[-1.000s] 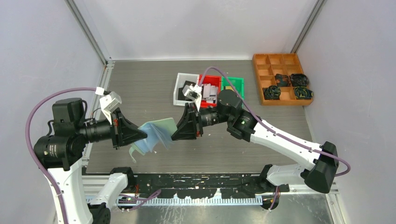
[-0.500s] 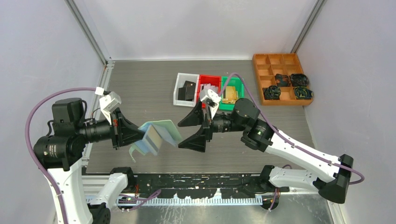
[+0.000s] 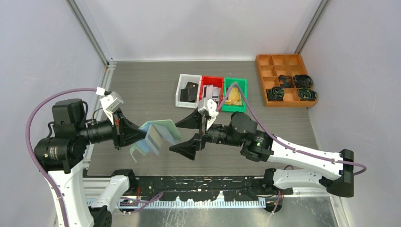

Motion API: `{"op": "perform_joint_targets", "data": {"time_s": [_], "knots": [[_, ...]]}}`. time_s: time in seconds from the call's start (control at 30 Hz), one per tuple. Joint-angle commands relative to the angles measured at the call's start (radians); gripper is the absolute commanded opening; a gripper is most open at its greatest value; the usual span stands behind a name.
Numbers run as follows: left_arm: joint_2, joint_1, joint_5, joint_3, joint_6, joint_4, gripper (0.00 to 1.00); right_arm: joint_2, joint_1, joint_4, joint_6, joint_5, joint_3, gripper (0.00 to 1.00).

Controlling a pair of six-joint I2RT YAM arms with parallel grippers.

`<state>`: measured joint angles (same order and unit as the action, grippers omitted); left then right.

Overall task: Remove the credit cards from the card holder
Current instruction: Remove the credit card from the card holder.

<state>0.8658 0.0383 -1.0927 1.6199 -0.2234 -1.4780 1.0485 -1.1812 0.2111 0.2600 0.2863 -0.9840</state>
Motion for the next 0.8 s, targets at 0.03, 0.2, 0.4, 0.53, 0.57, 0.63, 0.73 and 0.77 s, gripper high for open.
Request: {"op": "perform_joint_targets", "data": {"time_s": [0.03, 0.2, 0.4, 0.53, 0.57, 0.63, 0.73, 0.77], "knots": [[-0.015, -0.003, 0.093, -0.015, 0.022, 0.064, 0.00, -0.010, -0.083, 0.044, -0.171, -0.319, -0.024, 1.00], [-0.030, -0.003, 0.099, -0.035, 0.036, 0.088, 0.00, 0.006, -0.184, 0.035, -0.297, -0.464, -0.033, 0.99], [-0.026, -0.003, 0.105, -0.029, 0.034, 0.086, 0.00, 0.041, -0.231, 0.037, -0.342, -0.453, -0.041, 1.00], [-0.024, -0.003, 0.105, -0.023, 0.035, 0.087, 0.00, 0.070, -0.249, 0.044, -0.351, -0.447, -0.051, 1.00], [-0.024, -0.003, 0.104, -0.022, 0.036, 0.087, 0.00, 0.079, -0.252, 0.044, -0.355, -0.447, -0.055, 1.00], [-0.022, -0.003, 0.101, -0.021, 0.037, 0.086, 0.00, 0.091, -0.264, 0.049, -0.368, -0.464, -0.064, 1.00], [-0.020, -0.003, 0.103, -0.014, 0.038, 0.086, 0.00, 0.108, -0.288, 0.061, -0.395, -0.509, -0.072, 0.99], [-0.020, -0.003, 0.103, -0.013, 0.038, 0.086, 0.00, 0.114, -0.298, 0.065, -0.407, -0.523, -0.075, 1.00]]}}
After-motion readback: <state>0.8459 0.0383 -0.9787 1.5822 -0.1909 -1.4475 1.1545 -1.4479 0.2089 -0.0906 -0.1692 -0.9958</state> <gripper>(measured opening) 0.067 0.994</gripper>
